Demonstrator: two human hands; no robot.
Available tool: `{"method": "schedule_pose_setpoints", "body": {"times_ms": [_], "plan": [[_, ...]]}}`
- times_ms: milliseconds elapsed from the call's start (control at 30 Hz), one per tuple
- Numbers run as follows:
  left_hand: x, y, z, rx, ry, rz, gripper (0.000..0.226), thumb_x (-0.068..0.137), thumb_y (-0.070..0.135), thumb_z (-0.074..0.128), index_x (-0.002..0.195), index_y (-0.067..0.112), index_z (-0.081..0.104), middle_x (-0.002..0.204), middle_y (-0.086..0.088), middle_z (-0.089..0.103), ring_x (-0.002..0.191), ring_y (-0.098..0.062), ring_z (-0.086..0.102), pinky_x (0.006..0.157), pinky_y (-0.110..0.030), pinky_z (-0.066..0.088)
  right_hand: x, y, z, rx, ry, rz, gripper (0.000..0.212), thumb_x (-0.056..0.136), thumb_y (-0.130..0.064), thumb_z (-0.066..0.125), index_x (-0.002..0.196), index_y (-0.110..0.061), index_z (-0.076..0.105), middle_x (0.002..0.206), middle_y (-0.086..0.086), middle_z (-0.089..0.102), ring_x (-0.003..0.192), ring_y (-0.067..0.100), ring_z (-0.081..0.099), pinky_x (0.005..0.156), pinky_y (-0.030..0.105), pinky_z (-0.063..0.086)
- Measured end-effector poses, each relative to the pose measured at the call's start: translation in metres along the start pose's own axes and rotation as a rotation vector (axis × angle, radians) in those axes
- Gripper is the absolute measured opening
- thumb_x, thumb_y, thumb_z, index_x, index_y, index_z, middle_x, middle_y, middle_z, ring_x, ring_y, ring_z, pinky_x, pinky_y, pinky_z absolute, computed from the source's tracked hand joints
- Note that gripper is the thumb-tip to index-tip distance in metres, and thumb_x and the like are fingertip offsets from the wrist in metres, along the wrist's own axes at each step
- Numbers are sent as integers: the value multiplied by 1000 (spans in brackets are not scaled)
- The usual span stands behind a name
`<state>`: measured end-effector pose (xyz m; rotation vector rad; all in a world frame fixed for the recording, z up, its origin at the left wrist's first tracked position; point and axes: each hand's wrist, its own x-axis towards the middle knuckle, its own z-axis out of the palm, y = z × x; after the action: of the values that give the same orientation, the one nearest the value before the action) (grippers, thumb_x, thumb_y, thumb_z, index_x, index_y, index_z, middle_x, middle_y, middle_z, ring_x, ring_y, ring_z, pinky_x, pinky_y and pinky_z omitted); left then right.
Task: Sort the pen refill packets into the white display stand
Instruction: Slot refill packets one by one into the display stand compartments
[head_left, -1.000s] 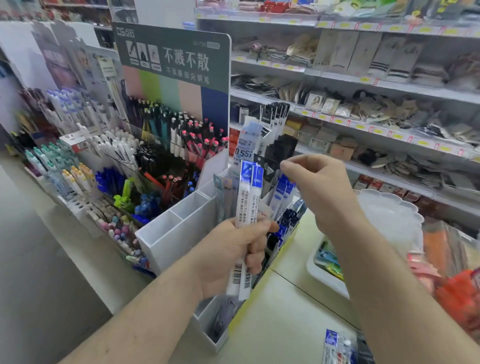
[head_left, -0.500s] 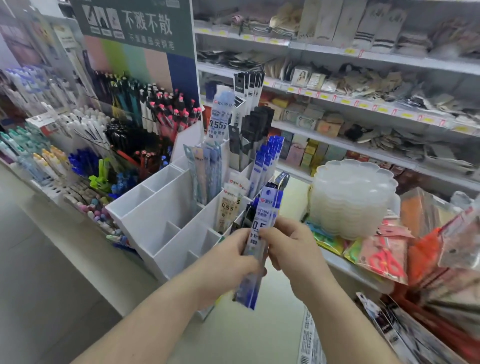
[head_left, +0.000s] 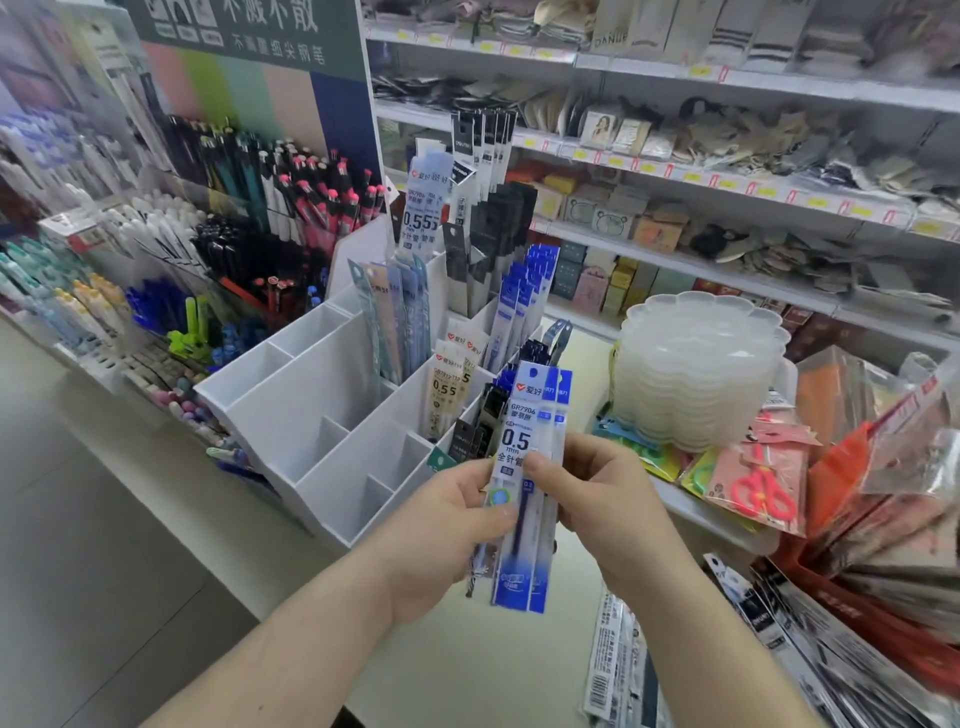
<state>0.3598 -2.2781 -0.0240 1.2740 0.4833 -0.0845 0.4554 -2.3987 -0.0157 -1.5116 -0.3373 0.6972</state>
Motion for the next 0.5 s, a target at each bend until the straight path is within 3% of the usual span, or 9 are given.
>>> {"method": "schedule_pose_setpoints", "body": {"times_ms": [100, 167, 233, 300, 400, 433, 500], "plan": [[3, -4, -2, -63, 64, -27, 29, 102, 2, 43, 123, 8, 62, 114, -18, 72, 102, -33, 69, 98, -55, 51, 1, 3, -2, 25, 8, -9, 11, 95, -8, 62, 100, -9, 72, 83, 6, 75, 57, 3, 60, 49, 15, 44], [7, -7, -5, -146, 145, -40, 22, 104, 5, 42, 116, 5, 60, 109, -17, 72, 95, -32, 69, 91, -51, 53, 2, 4, -3, 61, 27, -10, 11, 96, -7, 60, 99, -8, 70, 73, -4, 72, 54, 0, 58, 50, 11, 43], [11, -9, -7, -222, 208, -54, 16, 104, 6, 42, 105, 7, 57, 98, -14, 72, 85, -27, 69, 82, -46, 55, 1, 5, -3, 109, 25, 3, 11, 97, -8, 58, 99, -8, 69, 74, -1, 71, 58, 6, 63, 49, 11, 43], [11, -10, -7, -245, 192, -59, 15, 104, 10, 43, 104, 9, 57, 96, -14, 70, 84, -25, 70, 83, -47, 55, 1, 5, -2, 146, 8, 21, 12, 98, -10, 57, 100, -10, 68, 83, 5, 74, 72, 19, 72, 51, 13, 45], [6, -9, -3, -158, 79, -15, 13, 100, 10, 51, 109, 6, 60, 104, -13, 72, 96, -28, 71, 95, -53, 53, 2, 5, 1, 153, 9, 24, 13, 98, -8, 56, 101, -10, 69, 79, -1, 74, 65, 6, 68, 51, 14, 47], [4, -8, -3, -89, 61, 6, 11, 97, 5, 56, 104, 9, 63, 100, -11, 73, 97, -28, 71, 95, -53, 54, 3, 5, 2, 152, 10, 22, 13, 98, -8, 57, 101, -9, 69, 78, -2, 74, 61, 4, 66, 50, 14, 47], [2, -7, -4, 44, 73, 36, 36, 88, -4, 66, 75, 30, 68, 86, -4, 74, 93, -26, 73, 86, -45, 58, 4, 6, 5, 145, 5, 14, 11, 97, -8, 58, 99, -9, 69, 73, -5, 73, 57, 1, 63, 49, 14, 46]]}}
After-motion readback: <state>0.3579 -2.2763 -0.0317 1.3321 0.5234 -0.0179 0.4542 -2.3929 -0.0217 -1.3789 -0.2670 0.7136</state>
